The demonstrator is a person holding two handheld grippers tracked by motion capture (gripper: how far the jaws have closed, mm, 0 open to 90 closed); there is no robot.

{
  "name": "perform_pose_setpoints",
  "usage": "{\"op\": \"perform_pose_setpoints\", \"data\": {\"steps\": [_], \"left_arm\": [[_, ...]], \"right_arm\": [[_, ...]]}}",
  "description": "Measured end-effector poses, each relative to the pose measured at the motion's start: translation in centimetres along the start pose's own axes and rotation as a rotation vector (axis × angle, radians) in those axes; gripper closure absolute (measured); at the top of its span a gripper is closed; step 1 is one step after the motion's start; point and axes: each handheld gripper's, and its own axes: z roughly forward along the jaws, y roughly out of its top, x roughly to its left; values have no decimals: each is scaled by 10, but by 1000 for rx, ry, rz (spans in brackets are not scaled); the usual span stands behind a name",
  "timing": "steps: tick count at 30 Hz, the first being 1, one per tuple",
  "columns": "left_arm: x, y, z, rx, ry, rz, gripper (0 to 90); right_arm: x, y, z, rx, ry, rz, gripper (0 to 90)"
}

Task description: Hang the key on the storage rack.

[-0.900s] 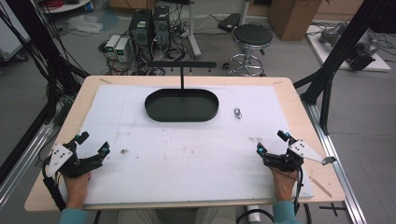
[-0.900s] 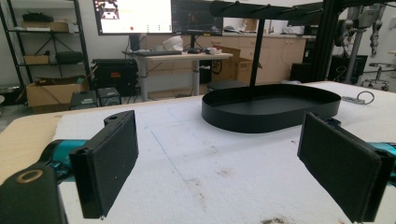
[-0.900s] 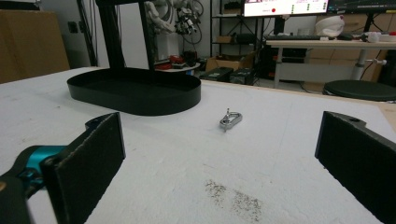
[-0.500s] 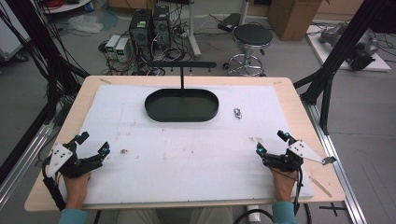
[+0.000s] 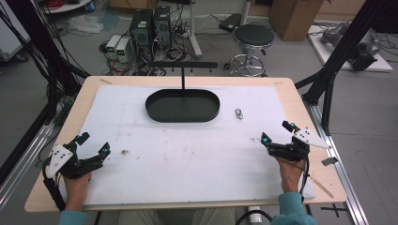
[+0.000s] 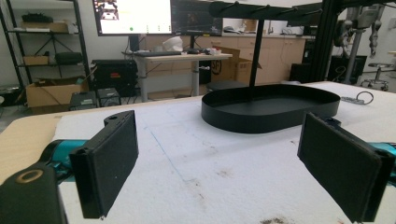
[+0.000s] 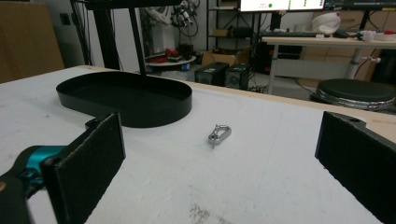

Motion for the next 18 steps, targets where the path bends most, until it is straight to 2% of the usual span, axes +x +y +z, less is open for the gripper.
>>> {"op": "perform_pose_setpoints", "data": {"steps": [2,7,8,9,10,13,16,18], "left_arm": [[0,0,0,1,0,-1,128],[0,0,0,4,-2,-2,128],[0,0,0,4,-2,-1,128],[0,0,0,4,-1,-1,128],[0,0,0,4,-2,-1,128],[0,0,0,4,-2,-2,127],[0,0,0,4,-1,-2,128],[0,0,0,4,-2,-1,128]], "right_arm": [[-1,5,2,4,4,-1,9],[-6,28,17,59,24,-24,9],[-8,36,25,96,34,-27,9],[-8,36,25,96,34,-27,9],[-9,41,33,130,47,-29,9],[-10,46,42,164,54,-37,9],[-14,52,60,233,89,-21,9],[-15,55,68,264,102,-30,9]]}}
